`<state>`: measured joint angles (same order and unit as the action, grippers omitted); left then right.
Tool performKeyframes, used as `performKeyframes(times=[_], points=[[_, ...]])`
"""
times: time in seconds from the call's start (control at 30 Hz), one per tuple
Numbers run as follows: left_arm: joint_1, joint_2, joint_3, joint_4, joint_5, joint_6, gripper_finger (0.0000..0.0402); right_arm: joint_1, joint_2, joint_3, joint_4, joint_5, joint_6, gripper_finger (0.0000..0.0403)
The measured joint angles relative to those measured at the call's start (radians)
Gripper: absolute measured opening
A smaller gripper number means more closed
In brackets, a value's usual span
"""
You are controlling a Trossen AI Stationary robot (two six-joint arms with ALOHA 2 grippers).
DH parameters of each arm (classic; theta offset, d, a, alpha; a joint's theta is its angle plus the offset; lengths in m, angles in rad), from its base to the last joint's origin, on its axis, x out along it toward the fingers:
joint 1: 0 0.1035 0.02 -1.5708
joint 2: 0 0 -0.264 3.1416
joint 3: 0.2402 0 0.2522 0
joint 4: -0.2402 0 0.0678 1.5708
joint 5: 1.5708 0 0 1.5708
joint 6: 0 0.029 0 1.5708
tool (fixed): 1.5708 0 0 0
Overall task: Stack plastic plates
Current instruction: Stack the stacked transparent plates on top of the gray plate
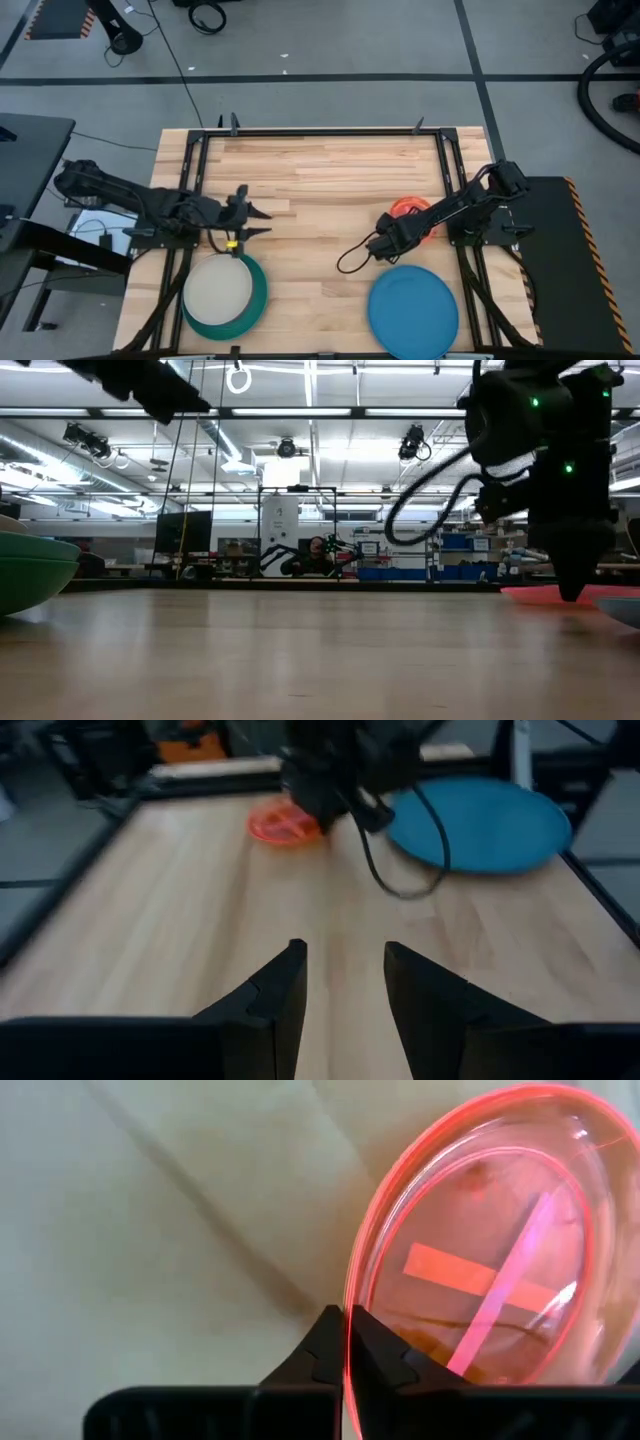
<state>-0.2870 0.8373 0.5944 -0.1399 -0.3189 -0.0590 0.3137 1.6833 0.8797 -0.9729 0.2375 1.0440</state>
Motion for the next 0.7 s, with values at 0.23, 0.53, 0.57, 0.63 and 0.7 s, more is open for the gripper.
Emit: performKeyframes(times=[0.23, 0.53, 0.57, 0.63, 0.7], points=[[-0.026, 0.103, -0.125, 0.204, 0.094, 0.048, 0.0142, 0.065, -0.002, 0.226, -0.116, 0.053, -0.271, 0.0009], [0.003, 0.41, -0.093, 0.604, 0.118, 0.225, 0.0148, 0.087, -0.003, 0.532, -0.122, -0.108, -0.708, 0.0008], [0.019, 0.441, -0.063, 0.607, 0.142, 0.228, 0.0152, 0.082, -0.004, 0.55, -0.118, -0.126, -0.731, 0.0008], [0.052, 0.503, -0.005, 0.609, 0.218, 0.228, 0.0166, 0.069, -0.004, 0.571, -0.11, -0.158, -0.761, 0.0008], [0.087, 0.567, 0.059, 0.605, 0.32, 0.228, 0.0184, 0.058, -0.004, 0.576, -0.098, -0.181, -0.782, 0.0008]])
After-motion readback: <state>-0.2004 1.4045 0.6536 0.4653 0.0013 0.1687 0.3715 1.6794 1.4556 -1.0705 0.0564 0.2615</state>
